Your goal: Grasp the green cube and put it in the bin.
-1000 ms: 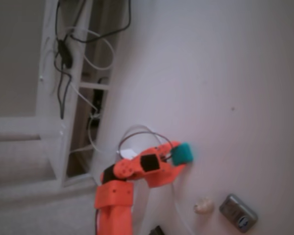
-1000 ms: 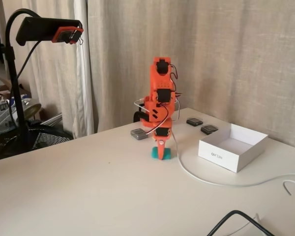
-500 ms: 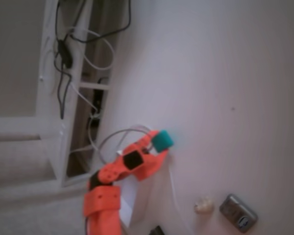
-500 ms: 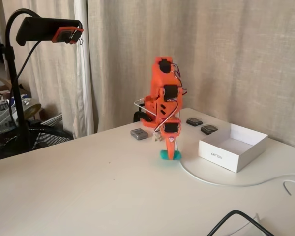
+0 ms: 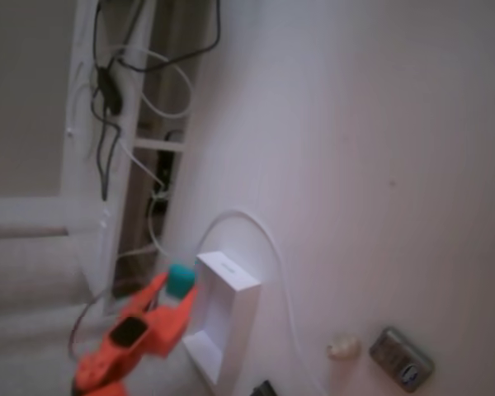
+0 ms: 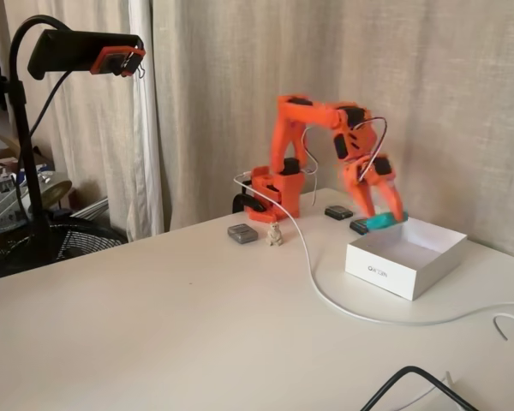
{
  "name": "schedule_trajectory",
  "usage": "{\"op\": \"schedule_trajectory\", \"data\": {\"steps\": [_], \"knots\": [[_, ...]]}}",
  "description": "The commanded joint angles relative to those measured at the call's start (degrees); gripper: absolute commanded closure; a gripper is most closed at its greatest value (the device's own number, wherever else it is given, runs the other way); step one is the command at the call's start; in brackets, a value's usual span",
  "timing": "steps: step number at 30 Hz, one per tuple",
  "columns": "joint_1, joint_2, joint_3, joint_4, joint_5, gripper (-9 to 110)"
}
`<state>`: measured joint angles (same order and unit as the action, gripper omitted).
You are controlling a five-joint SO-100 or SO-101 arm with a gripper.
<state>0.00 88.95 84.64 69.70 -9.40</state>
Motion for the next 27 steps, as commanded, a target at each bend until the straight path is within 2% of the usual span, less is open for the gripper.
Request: {"op": "schedule_trajectory", "data": {"steps": [1,4,13,27], "knots": [[-5.5,5.1,-1.1,10.7,-5.0,110],[-6.2,5.4,0.8,13.4,-6.1,110],[-6.2,5.4,1.3,11.7,-7.2,110],[-6.2,-5.6,3.3,-1.8,-8.2,110]]}}
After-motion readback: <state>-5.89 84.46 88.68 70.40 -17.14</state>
